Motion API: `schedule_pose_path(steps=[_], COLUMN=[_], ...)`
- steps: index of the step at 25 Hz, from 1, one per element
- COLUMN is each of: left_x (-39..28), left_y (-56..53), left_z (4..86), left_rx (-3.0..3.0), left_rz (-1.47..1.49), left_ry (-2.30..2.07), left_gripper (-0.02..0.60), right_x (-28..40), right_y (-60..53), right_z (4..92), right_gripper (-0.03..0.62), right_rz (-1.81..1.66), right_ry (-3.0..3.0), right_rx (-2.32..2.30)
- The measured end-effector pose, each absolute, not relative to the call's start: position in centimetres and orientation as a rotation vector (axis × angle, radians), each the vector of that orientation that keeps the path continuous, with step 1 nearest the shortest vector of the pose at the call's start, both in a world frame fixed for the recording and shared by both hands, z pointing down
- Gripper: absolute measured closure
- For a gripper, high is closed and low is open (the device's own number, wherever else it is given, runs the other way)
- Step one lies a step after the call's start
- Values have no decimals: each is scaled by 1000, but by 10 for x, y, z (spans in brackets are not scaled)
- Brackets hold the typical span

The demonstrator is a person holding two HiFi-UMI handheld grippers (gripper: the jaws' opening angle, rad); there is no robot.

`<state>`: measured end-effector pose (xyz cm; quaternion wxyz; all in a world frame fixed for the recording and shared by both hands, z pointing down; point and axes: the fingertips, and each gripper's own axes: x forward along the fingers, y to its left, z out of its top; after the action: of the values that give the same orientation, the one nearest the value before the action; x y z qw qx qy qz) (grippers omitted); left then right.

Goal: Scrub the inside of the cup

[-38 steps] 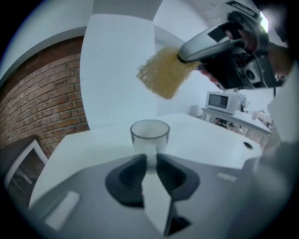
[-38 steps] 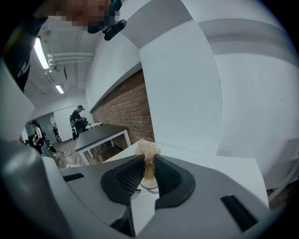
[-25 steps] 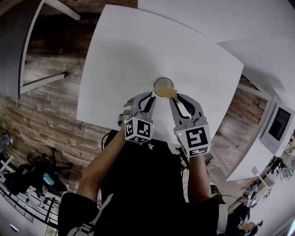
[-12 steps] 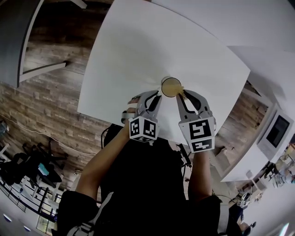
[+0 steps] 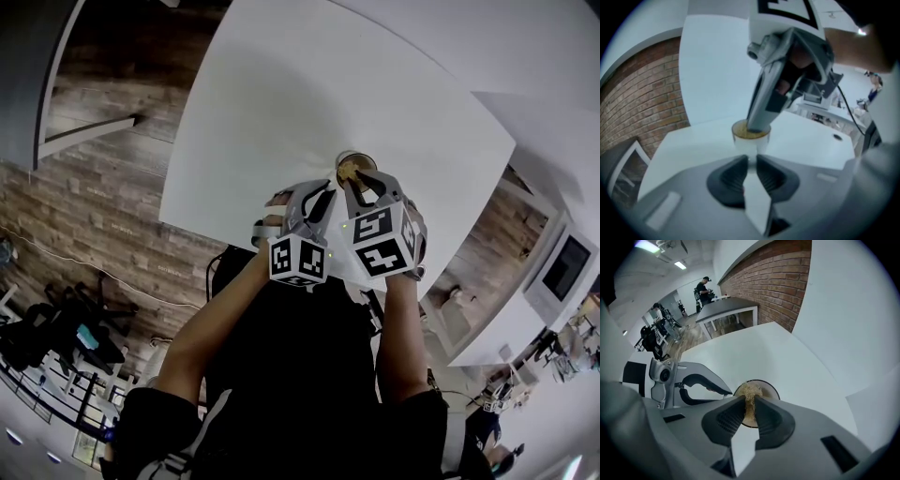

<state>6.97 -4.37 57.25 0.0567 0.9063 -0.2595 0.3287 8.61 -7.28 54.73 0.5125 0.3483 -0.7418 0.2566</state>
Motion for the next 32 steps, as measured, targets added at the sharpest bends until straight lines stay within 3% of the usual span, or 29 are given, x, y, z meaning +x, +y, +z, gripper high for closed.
schedule_pose_path(steps=[9, 15, 24, 32], left_x=[71, 71, 70, 70], left_y=[-44, -44, -43, -44], left_z=[570, 573, 573, 573], left_rx=[2750, 2749, 2744, 2742], left_rz=[986, 983, 970, 977], left_ry=[-801, -796, -802, -805], left_gripper=[520, 520, 520, 520], right_x=[87, 102, 86, 105], right_y=[-81, -90, -85, -95], right_z=[560, 513, 560, 514], right_gripper=[545, 545, 546, 546], right_rz=[629, 573, 573, 415], right_ry=[-1745, -1838, -1757, -1746], right_rx=[760, 974, 856, 994])
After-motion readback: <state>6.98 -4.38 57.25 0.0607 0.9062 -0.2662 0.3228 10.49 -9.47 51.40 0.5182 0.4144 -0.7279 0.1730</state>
